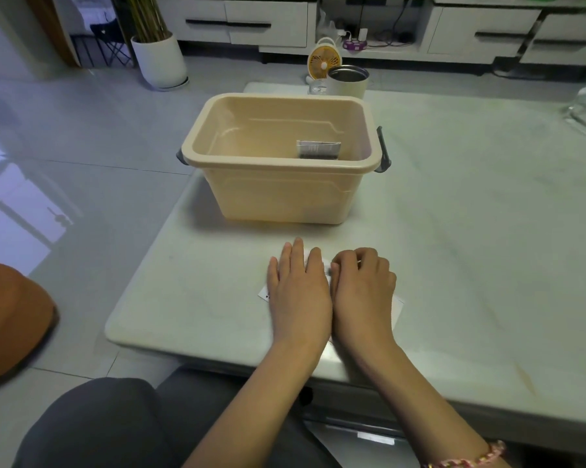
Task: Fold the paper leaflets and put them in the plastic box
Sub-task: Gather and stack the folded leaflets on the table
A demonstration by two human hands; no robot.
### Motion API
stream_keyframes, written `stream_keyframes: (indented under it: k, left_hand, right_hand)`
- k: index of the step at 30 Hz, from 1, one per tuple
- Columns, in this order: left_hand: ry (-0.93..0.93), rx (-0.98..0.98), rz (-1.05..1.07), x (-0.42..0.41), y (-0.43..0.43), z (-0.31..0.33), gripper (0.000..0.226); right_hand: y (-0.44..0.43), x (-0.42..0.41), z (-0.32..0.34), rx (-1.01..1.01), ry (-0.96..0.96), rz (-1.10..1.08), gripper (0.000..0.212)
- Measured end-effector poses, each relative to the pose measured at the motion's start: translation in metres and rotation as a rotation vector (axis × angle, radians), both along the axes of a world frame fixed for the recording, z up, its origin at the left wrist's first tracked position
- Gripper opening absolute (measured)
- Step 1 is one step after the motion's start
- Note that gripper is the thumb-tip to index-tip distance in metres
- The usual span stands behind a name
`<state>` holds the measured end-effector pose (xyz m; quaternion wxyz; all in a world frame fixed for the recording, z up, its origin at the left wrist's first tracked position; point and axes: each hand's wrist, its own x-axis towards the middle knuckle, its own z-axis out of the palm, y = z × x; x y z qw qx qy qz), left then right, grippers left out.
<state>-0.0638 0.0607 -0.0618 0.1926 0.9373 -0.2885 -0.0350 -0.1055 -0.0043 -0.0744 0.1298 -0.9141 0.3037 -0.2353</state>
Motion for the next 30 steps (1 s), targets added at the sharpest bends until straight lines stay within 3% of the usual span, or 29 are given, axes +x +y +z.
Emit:
stream_keyframes:
  k: [4,8,11,18,30]
  left_hand:
    - [-0.01,0.111,-0.137,0.014,0.015,0.007,0.047]
    - [0.018,0.176,-0.264,0.031,0.023,0.024,0.047]
    - [0.151,0.264,-0.291,0.045,0.015,0.046,0.048]
    - [0.38,0.498,-0.301,0.065,0.005,0.067,0.079]
    - [0.307,0.729,-0.324,0.051,-0.016,0.078,0.079]
  right_hand:
    - [0.001,0.002,0.001,-0.117,0.005,-0.048,0.033]
    - [0.002,0.0,0.004,-0.193,0.029,-0.093,0.029]
    - [0.001,-0.002,0.003,-0.211,0.024,-0.101,0.025]
    - [0.003,-0.008,0.003,-0.247,0.019,-0.062,0.024]
    - [0.002,-0.022,0.001,-0.29,-0.019,0.027,0.027]
